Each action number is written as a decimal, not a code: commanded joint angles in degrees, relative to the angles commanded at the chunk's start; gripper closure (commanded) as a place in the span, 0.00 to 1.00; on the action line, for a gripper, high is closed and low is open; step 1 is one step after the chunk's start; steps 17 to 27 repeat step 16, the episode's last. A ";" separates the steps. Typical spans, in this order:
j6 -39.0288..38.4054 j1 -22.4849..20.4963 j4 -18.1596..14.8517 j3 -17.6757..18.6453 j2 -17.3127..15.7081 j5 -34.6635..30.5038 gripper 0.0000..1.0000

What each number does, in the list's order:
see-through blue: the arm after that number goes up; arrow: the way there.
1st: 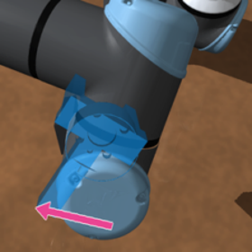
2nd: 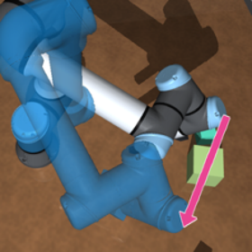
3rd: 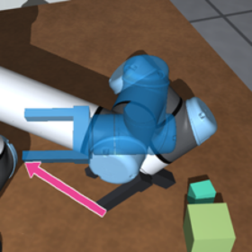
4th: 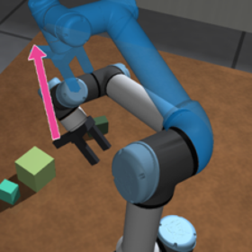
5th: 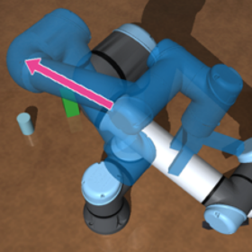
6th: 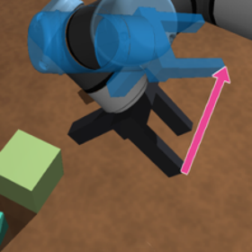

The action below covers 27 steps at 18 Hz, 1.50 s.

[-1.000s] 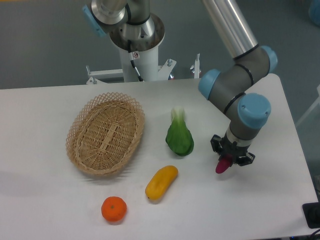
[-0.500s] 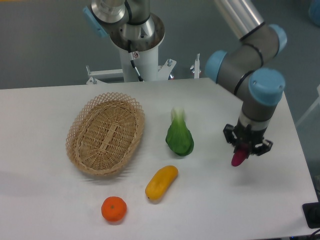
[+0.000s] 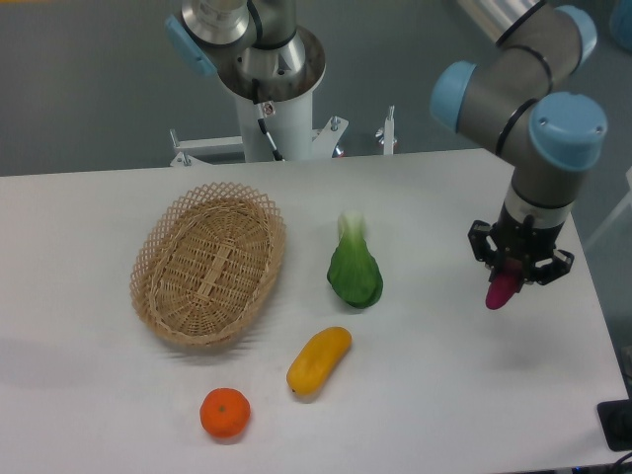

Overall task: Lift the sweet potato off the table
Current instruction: 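Lift the held sweet potato up off the table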

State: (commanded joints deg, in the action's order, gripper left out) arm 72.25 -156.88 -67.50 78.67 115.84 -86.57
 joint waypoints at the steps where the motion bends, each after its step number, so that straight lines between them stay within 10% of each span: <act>1: 0.09 0.00 0.00 -0.26 0.00 -0.09 0.82; 27: 0.53 0.00 -1.93 -2.03 -0.17 -1.67 0.83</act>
